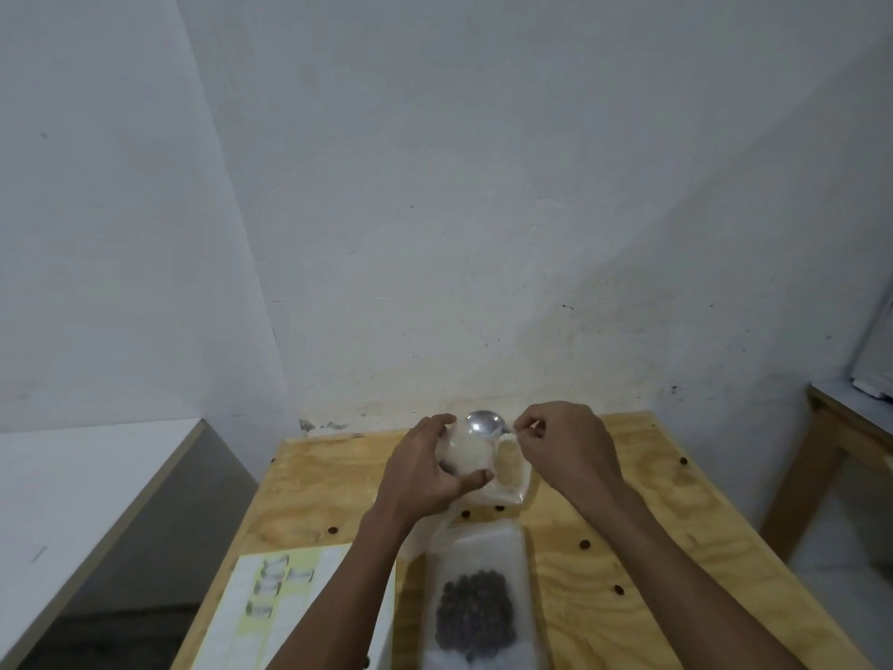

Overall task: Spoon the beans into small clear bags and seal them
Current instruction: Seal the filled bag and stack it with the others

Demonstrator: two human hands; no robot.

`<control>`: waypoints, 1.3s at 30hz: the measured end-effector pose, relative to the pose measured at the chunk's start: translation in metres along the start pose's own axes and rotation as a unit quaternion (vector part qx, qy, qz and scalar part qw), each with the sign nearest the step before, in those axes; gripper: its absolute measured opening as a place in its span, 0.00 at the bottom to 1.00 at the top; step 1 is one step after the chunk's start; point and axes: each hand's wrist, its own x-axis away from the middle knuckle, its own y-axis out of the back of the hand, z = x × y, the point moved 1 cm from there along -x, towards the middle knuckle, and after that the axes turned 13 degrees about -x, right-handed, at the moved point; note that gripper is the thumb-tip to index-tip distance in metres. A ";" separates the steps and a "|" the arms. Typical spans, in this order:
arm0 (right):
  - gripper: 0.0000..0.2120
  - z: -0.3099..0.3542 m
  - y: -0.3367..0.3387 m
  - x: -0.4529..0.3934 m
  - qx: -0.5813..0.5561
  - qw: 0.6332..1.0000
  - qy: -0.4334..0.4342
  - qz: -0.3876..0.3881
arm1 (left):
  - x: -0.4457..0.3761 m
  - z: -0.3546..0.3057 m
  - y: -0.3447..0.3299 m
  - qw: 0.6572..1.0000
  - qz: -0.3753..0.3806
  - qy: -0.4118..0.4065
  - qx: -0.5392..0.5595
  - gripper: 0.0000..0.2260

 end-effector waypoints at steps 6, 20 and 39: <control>0.10 -0.030 -0.019 -0.006 0.102 0.994 -0.042 -0.013 | -0.007 0.005 0.002 0.985 -0.018 0.085 0.148 0.33; 0.18 -0.062 -0.068 -0.011 0.096 0.993 -0.053 0.043 | -0.051 -0.024 -0.020 0.868 0.131 0.198 0.437 0.27; 0.11 -0.080 -0.061 -0.030 -0.246 0.941 -0.227 0.048 | -0.054 0.012 -0.008 0.943 0.038 0.082 0.321 0.25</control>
